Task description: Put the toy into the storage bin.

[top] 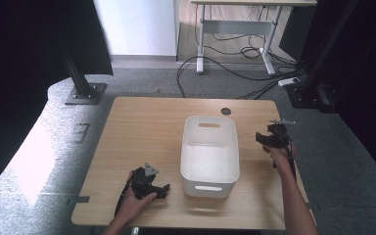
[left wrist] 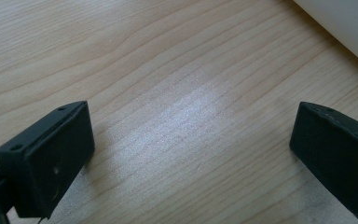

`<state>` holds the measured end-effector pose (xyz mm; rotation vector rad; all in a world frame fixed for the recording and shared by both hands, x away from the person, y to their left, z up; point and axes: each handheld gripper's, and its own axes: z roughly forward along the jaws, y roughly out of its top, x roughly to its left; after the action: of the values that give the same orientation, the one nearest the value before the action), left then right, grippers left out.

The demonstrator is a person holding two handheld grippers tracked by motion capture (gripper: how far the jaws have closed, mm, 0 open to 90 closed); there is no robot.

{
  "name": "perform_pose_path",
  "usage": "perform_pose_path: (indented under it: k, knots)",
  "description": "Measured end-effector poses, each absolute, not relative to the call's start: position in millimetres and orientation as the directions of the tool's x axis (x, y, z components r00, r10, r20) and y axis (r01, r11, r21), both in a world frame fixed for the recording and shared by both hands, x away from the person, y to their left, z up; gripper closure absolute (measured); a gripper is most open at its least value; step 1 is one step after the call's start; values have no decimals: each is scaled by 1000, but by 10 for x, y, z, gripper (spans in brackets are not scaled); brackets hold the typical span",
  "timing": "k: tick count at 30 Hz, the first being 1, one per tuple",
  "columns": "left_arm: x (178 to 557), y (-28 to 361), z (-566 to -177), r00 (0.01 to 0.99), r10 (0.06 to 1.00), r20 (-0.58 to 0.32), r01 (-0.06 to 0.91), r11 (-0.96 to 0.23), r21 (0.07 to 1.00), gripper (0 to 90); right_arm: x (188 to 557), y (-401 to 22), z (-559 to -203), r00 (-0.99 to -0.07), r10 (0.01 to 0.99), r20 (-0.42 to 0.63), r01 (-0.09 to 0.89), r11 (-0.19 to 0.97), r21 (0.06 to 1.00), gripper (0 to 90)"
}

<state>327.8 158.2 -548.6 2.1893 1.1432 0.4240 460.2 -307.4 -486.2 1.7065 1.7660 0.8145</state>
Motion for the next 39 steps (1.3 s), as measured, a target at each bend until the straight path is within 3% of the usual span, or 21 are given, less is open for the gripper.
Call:
perform_pose_path:
  k: [30, 39]
  knots:
    - [3273, 1582, -5486, 572, 820, -5, 619, -428, 658, 0, 4787, -3335, -5320, 46, 999, 15, 740, -44, 671, 291]
    - [3270, 1583, -5486, 573, 820, -5, 619, -429, 658, 0, 4829, -3330, -5403, 76, 997, 12, 744, -65, 666, 331]
